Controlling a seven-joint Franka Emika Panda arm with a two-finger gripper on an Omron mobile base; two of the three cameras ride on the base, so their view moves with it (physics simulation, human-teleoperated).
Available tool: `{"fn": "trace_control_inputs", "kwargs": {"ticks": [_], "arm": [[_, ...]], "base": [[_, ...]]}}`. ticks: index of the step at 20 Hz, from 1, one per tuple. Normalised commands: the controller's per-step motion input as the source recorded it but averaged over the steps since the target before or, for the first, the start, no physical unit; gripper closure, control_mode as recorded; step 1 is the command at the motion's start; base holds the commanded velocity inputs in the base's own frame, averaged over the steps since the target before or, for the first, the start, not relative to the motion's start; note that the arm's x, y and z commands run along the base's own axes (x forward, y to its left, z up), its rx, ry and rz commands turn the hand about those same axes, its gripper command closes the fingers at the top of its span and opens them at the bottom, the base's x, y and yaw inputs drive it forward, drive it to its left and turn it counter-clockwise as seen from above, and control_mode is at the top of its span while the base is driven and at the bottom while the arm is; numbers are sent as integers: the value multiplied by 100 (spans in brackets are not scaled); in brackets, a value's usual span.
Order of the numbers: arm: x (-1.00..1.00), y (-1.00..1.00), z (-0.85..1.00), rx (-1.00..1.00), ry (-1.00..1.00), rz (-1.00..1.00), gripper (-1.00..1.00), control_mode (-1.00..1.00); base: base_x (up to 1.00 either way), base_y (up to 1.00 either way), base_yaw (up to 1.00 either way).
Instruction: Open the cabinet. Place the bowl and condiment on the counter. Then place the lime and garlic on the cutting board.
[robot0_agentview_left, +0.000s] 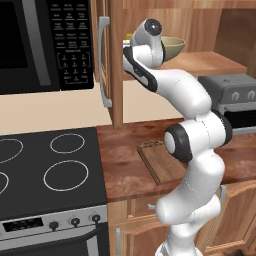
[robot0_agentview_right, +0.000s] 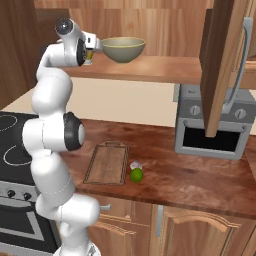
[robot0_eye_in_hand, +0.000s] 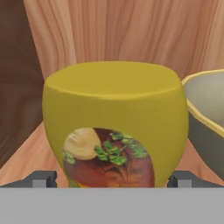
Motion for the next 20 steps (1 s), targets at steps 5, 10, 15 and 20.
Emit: {"fn": "trace_control_inputs", "kwargs": {"ticks": [5,10,15,20], "arm": [[24,0,-9,0,0,0,-100,-100],[5,0,-7,0,0,0,100,-100],[-7,0,0,0,0,0,100,-100],[-84,0,-16,10,-4,0,100,-100]], "base": [[0,0,0],[0,0,0],[0,0,0],[0,0,0]]}}
